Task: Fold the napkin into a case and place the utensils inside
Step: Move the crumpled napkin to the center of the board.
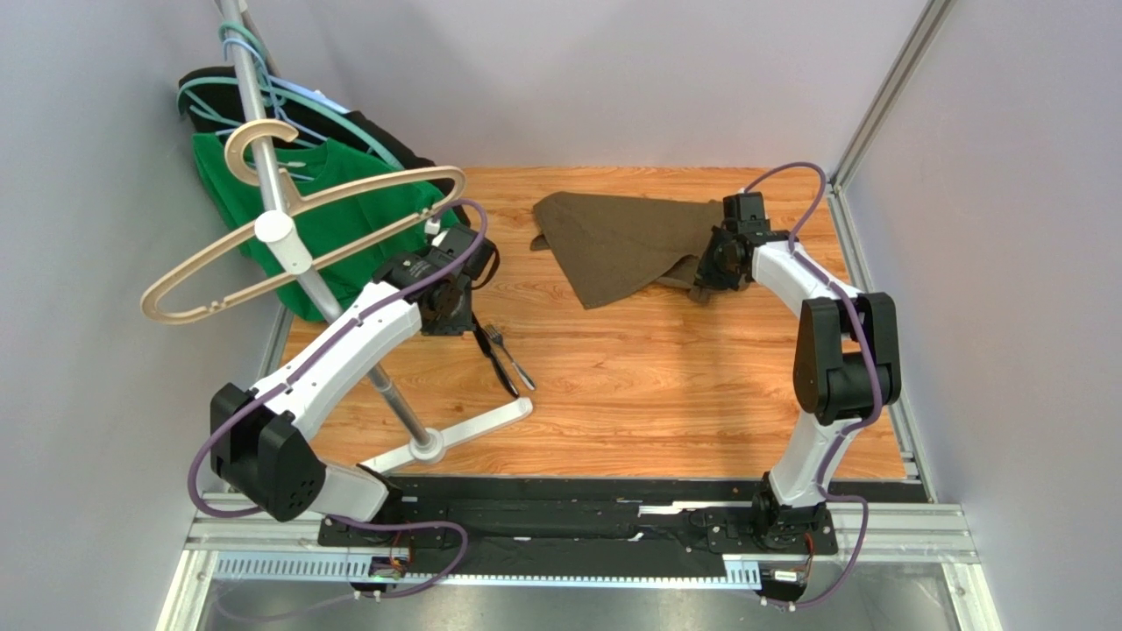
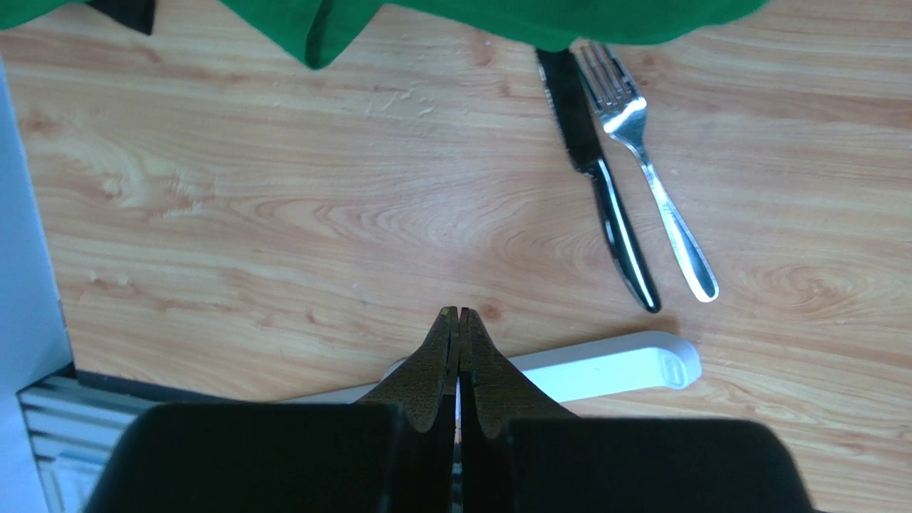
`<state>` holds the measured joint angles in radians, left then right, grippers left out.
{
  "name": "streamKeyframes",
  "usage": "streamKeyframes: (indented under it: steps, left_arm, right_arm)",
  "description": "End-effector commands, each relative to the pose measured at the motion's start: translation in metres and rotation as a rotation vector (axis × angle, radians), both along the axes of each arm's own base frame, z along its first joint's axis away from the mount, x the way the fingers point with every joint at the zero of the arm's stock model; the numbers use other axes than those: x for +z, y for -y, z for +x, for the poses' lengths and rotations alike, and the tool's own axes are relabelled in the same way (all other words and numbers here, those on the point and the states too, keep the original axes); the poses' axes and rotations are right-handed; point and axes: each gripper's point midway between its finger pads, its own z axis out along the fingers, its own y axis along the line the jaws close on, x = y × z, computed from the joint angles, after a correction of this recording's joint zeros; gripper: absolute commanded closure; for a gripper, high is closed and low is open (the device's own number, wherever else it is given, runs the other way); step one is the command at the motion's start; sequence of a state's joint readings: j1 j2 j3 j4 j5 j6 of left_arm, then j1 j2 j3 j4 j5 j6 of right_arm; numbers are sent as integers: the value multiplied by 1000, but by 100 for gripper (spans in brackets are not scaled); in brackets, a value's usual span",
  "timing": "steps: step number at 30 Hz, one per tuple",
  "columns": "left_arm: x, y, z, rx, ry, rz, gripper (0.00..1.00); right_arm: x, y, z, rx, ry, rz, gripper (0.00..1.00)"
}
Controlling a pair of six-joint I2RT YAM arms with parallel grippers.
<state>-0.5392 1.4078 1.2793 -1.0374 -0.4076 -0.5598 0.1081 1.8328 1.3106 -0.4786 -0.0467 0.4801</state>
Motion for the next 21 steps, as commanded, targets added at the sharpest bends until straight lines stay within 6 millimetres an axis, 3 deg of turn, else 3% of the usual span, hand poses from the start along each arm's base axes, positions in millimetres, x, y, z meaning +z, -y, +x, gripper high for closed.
streamKeyframes:
  steps: [1,2,5,6,10,12,13,15,16,19,20,21]
  left_arm:
    - [13,-25,-12,64,18,46,100]
    - [13,-24,-11,57,20,42,100]
    - [23,15,-5,-79,45,-114,100]
    - [32,39,-6,-161,63,-170,100]
    - [55,117,2,-385,144,-320,80]
    - [54,150,-2,-494,137,-371,74]
    - [57,172,-5,-551,158,-413,69]
    - [44,196,-5,-571,117,-447,64]
    - [41,211,-9,-607,95,-476,62]
    - [21,237,-10,-642,48,-435,61]
    - [15,247,-17,-666,37,-422,62]
    - [2,251,-11,-636,37,-376,62]
  right_arm:
    - [7,-2,-15,7,-21,12,100]
    - [5,-3,-21,12,-41,15,100]
    - [0,-3,-45,29,-118,-5,100]
    - [-1,-4,-54,40,-142,-15,100]
    - [-5,-7,-102,85,-244,-53,100]
    - [-6,-13,-136,109,-303,-21,96]
    - [-3,-15,-143,103,-302,-3,77]
    - [9,-5,-158,68,-266,-16,47]
    - [15,-1,-157,52,-242,-18,27]
    - [32,24,-153,-27,-205,-57,12]
    - [34,30,-155,-39,-217,-60,12]
    - [33,43,-152,-76,-216,-90,12]
